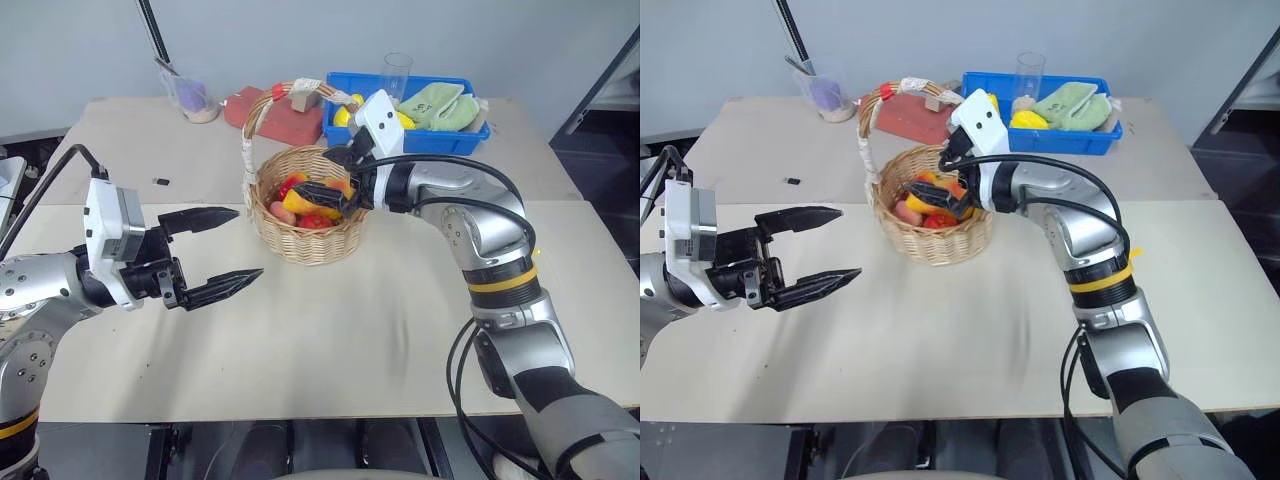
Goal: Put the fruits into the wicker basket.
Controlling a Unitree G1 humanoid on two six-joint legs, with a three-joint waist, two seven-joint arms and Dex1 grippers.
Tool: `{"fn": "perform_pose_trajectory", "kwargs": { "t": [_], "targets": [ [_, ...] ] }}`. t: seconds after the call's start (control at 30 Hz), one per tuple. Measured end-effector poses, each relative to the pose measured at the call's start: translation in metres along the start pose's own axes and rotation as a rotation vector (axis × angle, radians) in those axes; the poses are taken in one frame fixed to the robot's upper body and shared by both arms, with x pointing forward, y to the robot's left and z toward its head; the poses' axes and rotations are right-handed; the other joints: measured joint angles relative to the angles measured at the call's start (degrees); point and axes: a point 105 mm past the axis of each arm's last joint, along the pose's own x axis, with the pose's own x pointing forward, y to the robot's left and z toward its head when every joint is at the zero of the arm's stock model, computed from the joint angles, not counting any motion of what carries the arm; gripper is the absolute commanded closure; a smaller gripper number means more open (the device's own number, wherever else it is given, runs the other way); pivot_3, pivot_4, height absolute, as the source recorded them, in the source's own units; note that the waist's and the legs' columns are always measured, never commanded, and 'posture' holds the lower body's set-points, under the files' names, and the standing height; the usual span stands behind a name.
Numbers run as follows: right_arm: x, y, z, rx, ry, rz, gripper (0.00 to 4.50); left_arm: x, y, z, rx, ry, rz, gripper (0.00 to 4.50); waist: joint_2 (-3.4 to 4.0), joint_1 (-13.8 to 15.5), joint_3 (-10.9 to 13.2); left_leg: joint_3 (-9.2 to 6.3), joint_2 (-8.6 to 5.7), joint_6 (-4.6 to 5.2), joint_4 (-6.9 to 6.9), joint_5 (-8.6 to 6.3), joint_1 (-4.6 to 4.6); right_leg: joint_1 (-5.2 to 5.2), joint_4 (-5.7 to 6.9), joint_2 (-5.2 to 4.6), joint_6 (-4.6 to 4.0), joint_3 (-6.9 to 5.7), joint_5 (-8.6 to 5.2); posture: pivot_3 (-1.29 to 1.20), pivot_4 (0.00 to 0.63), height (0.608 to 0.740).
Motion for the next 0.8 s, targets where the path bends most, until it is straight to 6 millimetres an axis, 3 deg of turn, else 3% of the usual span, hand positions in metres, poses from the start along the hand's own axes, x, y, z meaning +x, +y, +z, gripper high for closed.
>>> {"fn": "perform_pose_trajectory", "kwargs": {
  "t": [0.13, 0.27, 0.37, 0.47, 0.57, 0.8],
  "targets": [
    [-0.026, 0.015, -0.003, -0.018, -0.006, 0.061, 0.03, 0.004, 0.007, 0.008, 0.013, -0.033, 0.021, 0.0, 0.0, 0.13, 0.0, 0.0, 0.0, 0.01, 0.02, -0.01, -0.03, 0.02, -0.04, -0.08, 0.01, 0.0, 0.0, 0.0, 0.15, 0.74],
    [-0.069, 0.015, -0.017, -0.049, 0.046, 0.034, 0.03, 0.005, 0.009, 0.007, 0.003, -0.039, 0.032, 0.0, -0.01, 0.15, 0.0, 0.01, -0.01, 0.03, 0.02, -0.02, 0.03, 0.13, -0.1, -0.05, 0.01, 0.0, 0.0, 0.0, 0.15, 0.74],
    [-0.081, 0.012, -0.022, -0.04, 0.027, -0.005, 0.03, 0.007, 0.008, 0.005, -0.007, -0.041, 0.024, 0.0, -0.01, -0.42, 0.0, 0.06, 0.05, 0.03, 0.0, -0.02, 0.18, 0.17, -0.19, 0.05, -0.04, 0.1, -0.02, 0.0, 0.15, 0.74],
    [-0.078, -0.008, -0.02, -0.035, -0.047, -0.141, 0.03, 0.011, 0.007, 0.004, -0.01, -0.041, 0.01, 0.0, -0.01, -0.8, 0.0, 0.07, 0.08, 0.03, -0.04, -0.02, 0.32, 0.18, -0.16, 0.12, -0.13, 0.15, -0.08, 0.0, 0.15, 0.74],
    [-0.07, -0.032, -0.03, 0.026, -0.077, -0.27, 0.03, 0.013, 0.006, 0.003, -0.008, -0.038, 0.003, 0.0, -0.01, -0.56, 0.0, 0.07, 0.05, 0.02, -0.11, -0.01, 0.31, 0.12, -0.1, 0.1, -0.15, 0.15, -0.09, 0.0, 0.15, 0.74],
    [-0.041, -0.063, -0.041, 0.093, -0.096, -0.341, 0.03, 0.014, 0.009, 0.003, -0.004, -0.033, 0.009, 0.0, 0.0, -0.24, 0.0, 0.08, 0.03, -0.02, -0.11, 0.01, 0.17, 0.09, -0.03, 0.05, -0.14, 0.09, -0.08, 0.0, 0.15, 0.74]
  ]
}}
